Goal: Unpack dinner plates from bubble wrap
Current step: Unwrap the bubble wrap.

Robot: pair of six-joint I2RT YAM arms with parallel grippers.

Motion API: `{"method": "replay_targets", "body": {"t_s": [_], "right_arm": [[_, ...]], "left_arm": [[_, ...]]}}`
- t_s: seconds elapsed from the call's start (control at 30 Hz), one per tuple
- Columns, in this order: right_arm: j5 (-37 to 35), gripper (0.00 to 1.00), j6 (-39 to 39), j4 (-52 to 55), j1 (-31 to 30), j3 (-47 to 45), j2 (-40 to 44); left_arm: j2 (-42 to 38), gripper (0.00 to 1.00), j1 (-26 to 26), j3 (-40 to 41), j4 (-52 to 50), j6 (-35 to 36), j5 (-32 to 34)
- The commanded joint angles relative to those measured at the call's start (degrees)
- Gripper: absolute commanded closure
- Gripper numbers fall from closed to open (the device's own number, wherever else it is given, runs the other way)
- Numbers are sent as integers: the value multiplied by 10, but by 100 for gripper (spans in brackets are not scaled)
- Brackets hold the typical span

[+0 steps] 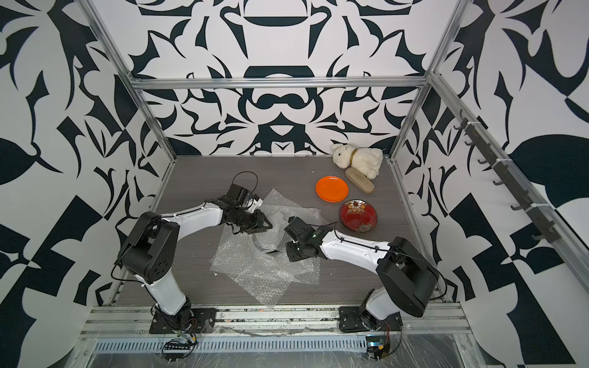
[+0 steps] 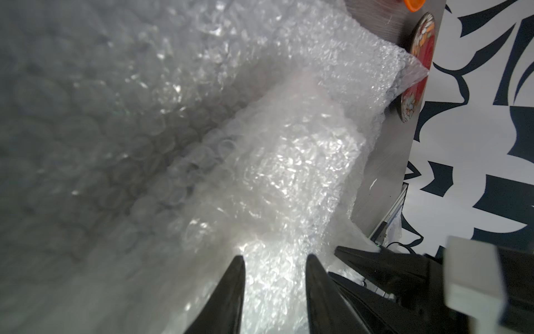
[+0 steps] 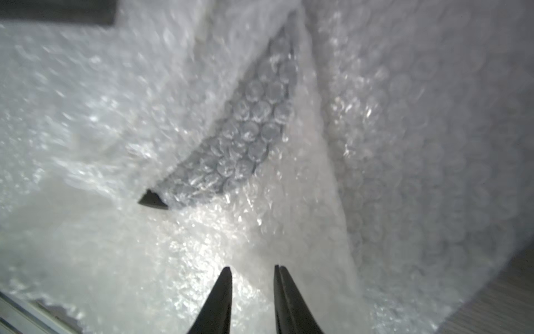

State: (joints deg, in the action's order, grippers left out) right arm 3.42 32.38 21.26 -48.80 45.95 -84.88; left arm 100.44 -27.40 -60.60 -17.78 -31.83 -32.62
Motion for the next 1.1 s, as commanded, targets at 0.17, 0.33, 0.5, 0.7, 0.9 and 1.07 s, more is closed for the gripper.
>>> {"method": "replay_targets", "body": {"t_s": [0.17,0.33,0.5,0.7,0.9,1.07], "right_arm": [[4,71,13,-22,-3,-17,-5],[-8,71,14,-19,-3,-23,-4],[-10,71,16,-21,-3,-28,-4],[-10,71,18,-22,-3,-29,-7],[-11,71,22,-23,-3,-31,-7],[-10,71,23,-24,-3,-32,-8]], "left_arm": [[-51,55,-13,-52,-102,71,36],[-49,52,-24,-76,-169,123,80],[-35,52,-71,-113,-236,190,125],[-45,43,-122,-114,-251,239,198],[-37,42,-169,-117,-256,263,285],[-26,41,-176,-115,-250,267,299]]}}
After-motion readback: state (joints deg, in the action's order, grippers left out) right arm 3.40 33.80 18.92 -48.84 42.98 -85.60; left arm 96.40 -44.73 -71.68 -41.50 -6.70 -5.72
